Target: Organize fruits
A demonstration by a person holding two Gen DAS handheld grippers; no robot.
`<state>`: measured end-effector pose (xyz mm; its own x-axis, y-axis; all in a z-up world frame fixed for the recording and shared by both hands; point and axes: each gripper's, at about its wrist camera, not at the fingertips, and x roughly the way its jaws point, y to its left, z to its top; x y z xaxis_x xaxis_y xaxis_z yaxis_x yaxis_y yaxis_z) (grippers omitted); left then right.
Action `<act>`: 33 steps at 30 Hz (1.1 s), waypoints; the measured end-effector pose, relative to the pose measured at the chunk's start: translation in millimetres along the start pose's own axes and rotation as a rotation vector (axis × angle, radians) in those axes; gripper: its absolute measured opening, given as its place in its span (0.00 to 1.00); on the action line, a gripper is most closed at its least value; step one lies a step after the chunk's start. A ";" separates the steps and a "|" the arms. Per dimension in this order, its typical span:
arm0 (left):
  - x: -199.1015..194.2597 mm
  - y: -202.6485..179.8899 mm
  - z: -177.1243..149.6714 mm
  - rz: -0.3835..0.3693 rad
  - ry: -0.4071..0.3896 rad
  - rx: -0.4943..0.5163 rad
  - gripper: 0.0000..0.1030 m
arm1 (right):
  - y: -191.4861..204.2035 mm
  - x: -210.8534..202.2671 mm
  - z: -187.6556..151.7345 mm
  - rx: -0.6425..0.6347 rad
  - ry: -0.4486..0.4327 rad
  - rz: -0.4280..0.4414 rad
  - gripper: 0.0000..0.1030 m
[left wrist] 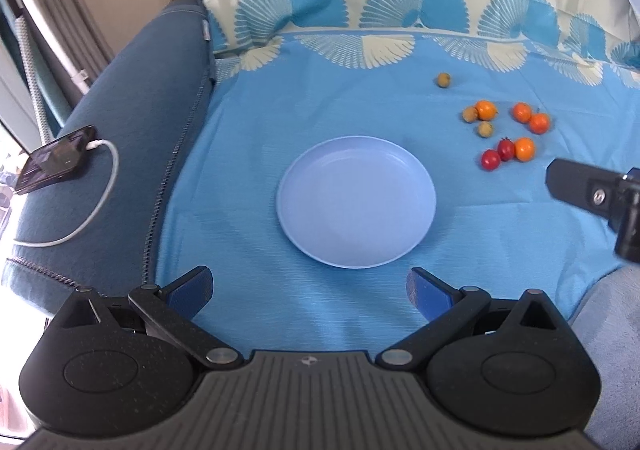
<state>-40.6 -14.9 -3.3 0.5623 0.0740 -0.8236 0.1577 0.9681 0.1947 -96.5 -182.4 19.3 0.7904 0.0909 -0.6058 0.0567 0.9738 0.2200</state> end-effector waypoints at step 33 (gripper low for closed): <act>241.3 -220.6 134.0 -0.191 0.133 0.277 1.00 | -270.8 242.1 27.5 0.229 0.158 -0.253 1.00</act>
<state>169.1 -242.7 -173.6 0.3934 -0.0542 -0.9178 0.4738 0.8674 0.1519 96.2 -429.9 -166.0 0.6307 -0.0983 -0.7698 0.3872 0.8995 0.2023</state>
